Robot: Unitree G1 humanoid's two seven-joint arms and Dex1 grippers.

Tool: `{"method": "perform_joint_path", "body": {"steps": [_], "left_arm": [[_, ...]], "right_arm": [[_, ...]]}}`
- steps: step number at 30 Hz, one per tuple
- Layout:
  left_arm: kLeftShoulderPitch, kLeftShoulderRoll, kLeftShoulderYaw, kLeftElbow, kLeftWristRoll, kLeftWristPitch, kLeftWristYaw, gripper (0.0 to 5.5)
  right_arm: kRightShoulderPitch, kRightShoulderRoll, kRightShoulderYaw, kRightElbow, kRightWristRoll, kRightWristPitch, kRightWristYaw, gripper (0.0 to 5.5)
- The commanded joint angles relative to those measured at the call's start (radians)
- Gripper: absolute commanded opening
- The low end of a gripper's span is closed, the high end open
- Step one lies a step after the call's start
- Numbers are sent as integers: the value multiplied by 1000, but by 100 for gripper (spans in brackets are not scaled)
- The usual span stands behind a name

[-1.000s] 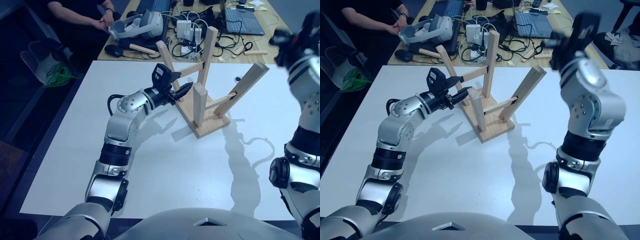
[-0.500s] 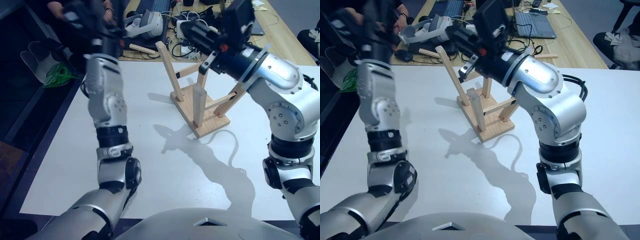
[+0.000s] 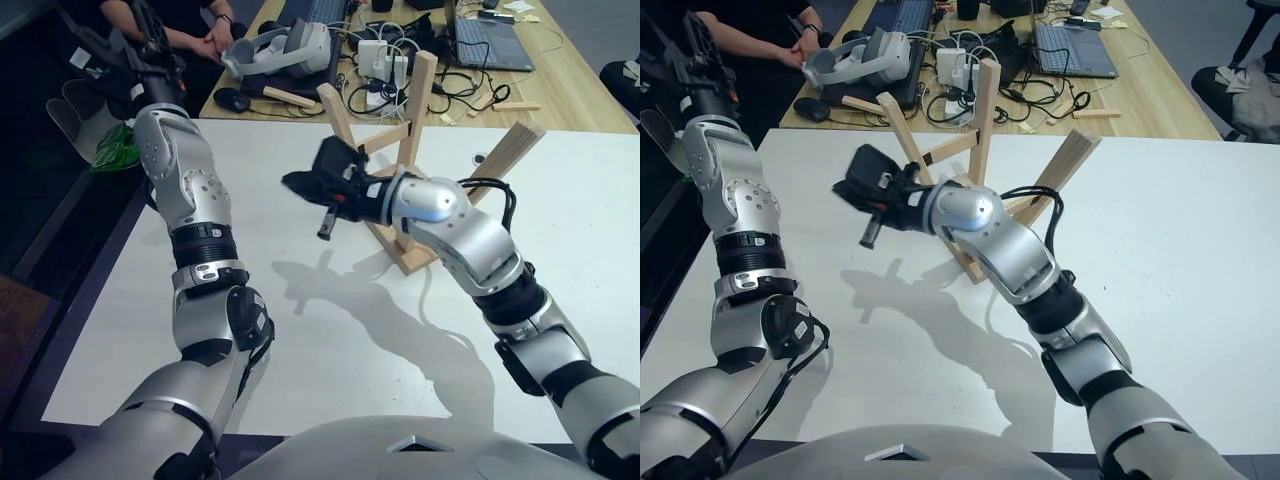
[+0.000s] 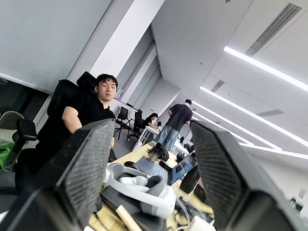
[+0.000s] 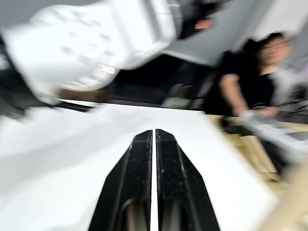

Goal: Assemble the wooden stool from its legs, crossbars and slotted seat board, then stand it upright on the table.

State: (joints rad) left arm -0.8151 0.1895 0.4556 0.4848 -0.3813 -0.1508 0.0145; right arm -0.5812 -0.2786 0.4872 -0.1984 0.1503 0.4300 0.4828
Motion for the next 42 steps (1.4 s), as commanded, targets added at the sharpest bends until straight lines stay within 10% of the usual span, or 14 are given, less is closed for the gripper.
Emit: {"method": "perform_joint_path", "body": {"steps": [1, 14, 19, 23, 28, 34, 42], "left_arm": [[56, 0, -24, -8, 22, -4, -7, 292], [255, -57, -179, -225, 105, 179, 32, 292], [399, -76, -314, -397, 225, 377, 86, 292], [449, -87, -396, -449, 315, 513, 121, 292], [528, -116, -498, -470, 335, 720, 70, 292], [476, -130, -599, -372, 346, 801, -23, 292], [457, -130, -678, -335, 359, 894, -129, 208]], "right_arm": [[254, -125, -122, -55, -106, -124, -89, 10], [278, 15, -344, -123, 34, -136, -118, 10], [-207, 171, -637, -282, 500, 71, -387, 10], [-331, -49, -831, -263, 477, 133, -483, 10], [238, -284, -923, -234, 275, 72, -266, 10], [648, -413, -747, 48, 86, -6, -1, 4], [476, -443, -441, 337, -75, -24, 200, 0]]}}
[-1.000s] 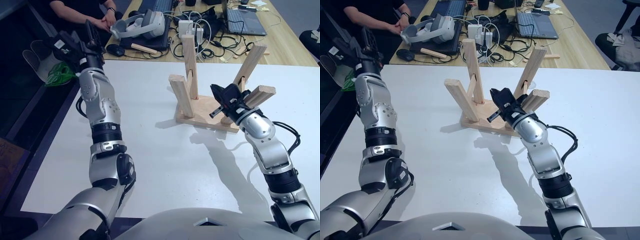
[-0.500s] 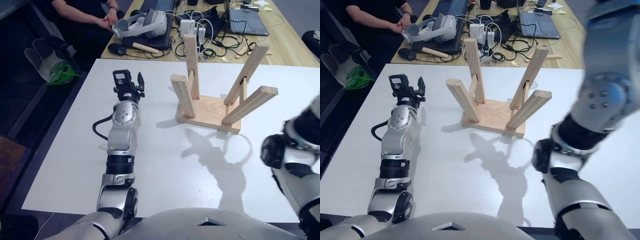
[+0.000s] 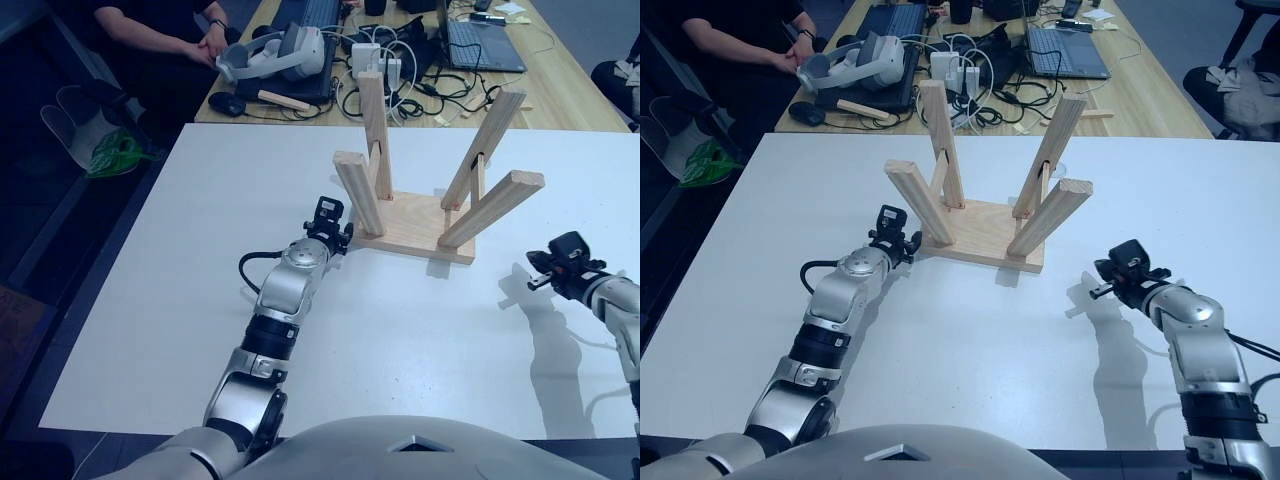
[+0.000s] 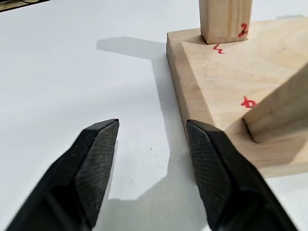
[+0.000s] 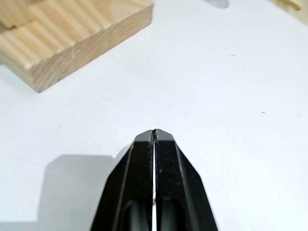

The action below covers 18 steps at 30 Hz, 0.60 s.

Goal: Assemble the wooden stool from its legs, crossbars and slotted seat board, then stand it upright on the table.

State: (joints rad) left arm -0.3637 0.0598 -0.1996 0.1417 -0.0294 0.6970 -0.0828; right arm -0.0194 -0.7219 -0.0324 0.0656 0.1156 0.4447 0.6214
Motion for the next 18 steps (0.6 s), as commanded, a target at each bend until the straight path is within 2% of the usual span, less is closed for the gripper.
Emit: {"method": "perform_joint_path", "body": {"steps": [1, 5, 10, 14, 18], "left_arm": [[8, 1, -25, 4, 7, 53, -38, 188], [11, 5, -34, -8, 4, 79, -67, 124], [7, 2, -43, 0, 1, 91, -93, 63], [16, 0, -11, -25, 47, 26, -14, 2], [41, -6, 53, -68, 63, 2, 60, 2]], "right_arm": [[-109, 10, 96, 98, -48, -49, 74, 0], [-184, 57, 156, 199, -79, -91, 101, 0], [-242, 91, 175, 278, -93, -119, 108, 0], [-258, 96, 173, 304, -100, -135, 118, 0], [-256, 106, 163, 320, -99, -139, 105, 0]]}}
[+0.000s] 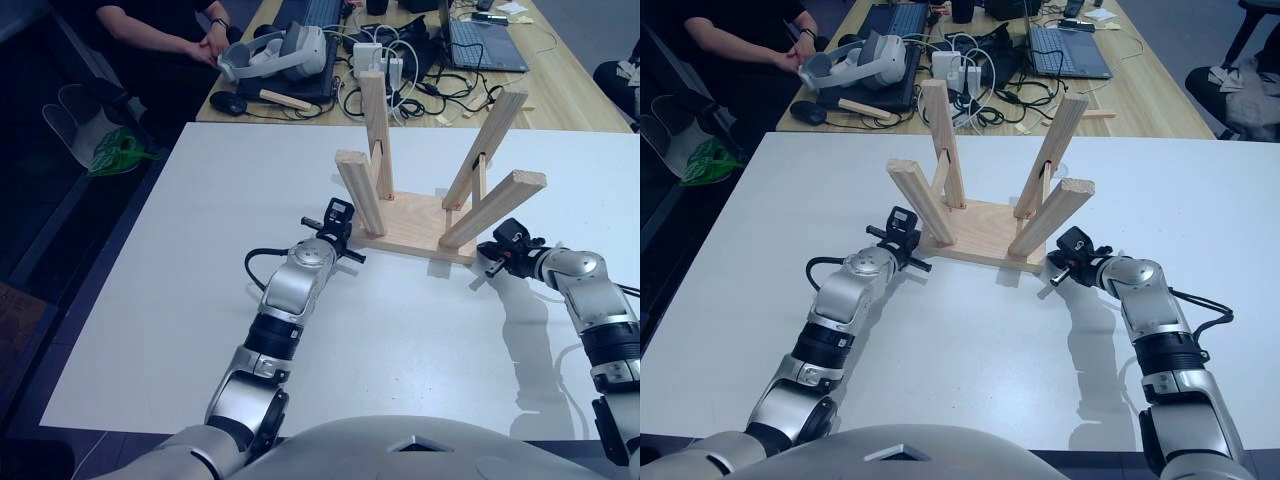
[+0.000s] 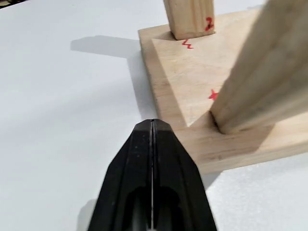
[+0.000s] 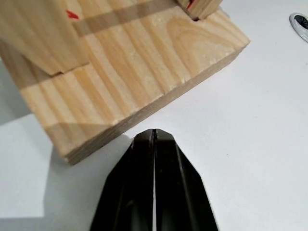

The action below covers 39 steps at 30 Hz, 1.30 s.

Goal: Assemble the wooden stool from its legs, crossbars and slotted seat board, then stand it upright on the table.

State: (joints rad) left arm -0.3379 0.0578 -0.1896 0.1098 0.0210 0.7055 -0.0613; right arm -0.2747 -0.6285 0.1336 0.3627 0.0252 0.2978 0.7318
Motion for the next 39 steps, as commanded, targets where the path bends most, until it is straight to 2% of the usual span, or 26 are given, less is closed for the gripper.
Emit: {"method": "perform_joint_path", "body": {"steps": [1, 10, 26, 39], "left_arm": [[20, -4, 46, -38, 10, 2, 36, 2], [-17, 5, -46, 11, -32, 112, -155, 2], [-7, 2, -39, -25, -129, 140, -325, 2], [57, 66, -75, -189, -228, 209, -493, 2]], "right_arm": [[0, 14, -6, 25, -8, 9, -7, 0], [-8, 14, 0, 31, -15, 19, 4, 0], [19, 28, -59, 2, 105, 19, 153, 0], [147, -14, -119, -210, 236, 117, 299, 0]]}}
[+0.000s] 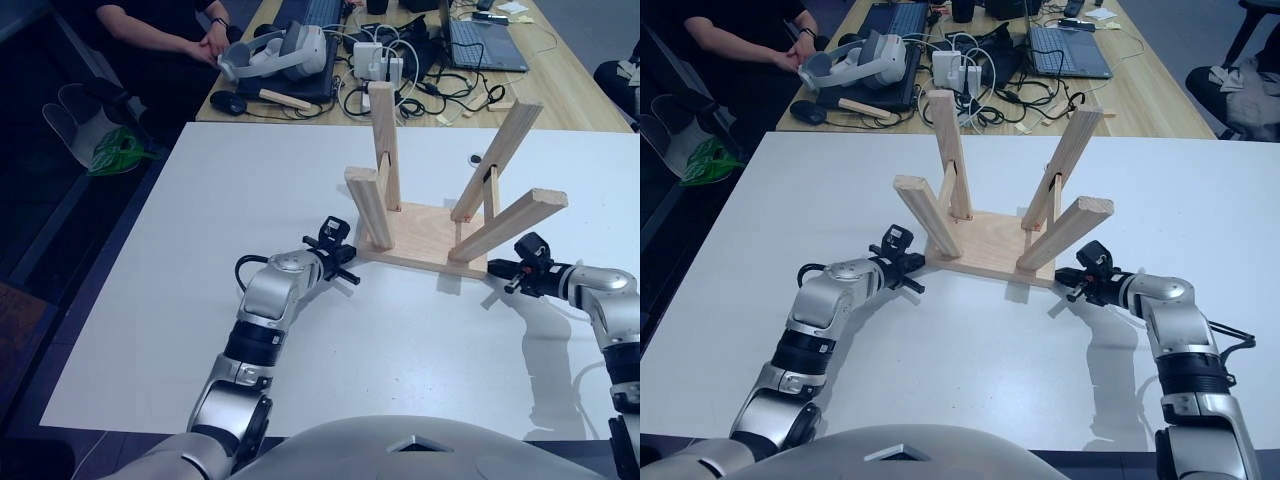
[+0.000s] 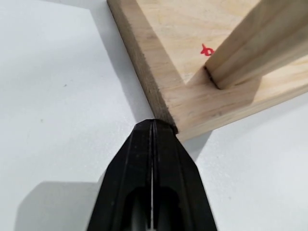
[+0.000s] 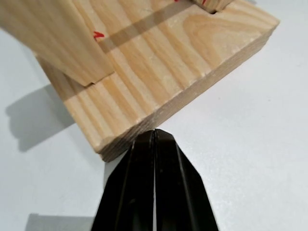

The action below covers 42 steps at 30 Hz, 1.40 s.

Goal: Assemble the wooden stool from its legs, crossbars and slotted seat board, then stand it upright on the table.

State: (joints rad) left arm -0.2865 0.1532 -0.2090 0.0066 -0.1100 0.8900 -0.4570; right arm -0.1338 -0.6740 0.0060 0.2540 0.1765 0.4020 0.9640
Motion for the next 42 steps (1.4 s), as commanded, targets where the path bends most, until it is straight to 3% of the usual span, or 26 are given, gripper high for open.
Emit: {"method": "perform_joint_path", "body": {"steps": [1, 13, 42], "left_arm": [[9, -27, -54, -99, -104, 31, -105, 2], [29, 30, -19, -236, -208, 115, -181, 2], [21, 51, 33, -309, -352, 130, -248, 2]], "right_arm": [[13, 29, 5, -117, 92, 24, 73, 0], [109, -2, -43, -348, 211, 185, 110, 0], [77, 22, -119, -468, 348, 353, 125, 0]]}}
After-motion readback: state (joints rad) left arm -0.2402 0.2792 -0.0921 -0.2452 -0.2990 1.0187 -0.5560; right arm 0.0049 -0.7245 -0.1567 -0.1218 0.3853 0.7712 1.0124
